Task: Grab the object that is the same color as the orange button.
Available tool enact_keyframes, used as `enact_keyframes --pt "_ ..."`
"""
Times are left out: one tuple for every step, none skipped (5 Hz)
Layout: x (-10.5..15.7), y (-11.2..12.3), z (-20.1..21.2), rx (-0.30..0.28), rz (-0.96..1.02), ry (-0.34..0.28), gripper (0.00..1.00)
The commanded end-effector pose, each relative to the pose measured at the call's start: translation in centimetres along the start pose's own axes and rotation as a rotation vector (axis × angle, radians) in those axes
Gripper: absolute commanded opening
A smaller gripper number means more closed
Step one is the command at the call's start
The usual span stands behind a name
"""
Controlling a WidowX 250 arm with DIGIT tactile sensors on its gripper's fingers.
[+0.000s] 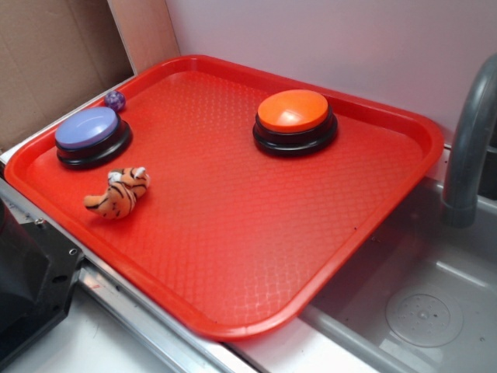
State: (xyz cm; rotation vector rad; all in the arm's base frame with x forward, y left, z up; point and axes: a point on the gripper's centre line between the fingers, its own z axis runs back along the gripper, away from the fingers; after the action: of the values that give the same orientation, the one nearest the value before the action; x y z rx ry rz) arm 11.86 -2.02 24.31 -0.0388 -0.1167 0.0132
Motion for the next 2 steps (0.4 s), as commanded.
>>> enact_keyframes --pt "0.0 0.0 0.0 0.0 0.0 0.0 1.0" --pt "0.4 1.3 -4.2 0.0 0.155 -0.043 1.0"
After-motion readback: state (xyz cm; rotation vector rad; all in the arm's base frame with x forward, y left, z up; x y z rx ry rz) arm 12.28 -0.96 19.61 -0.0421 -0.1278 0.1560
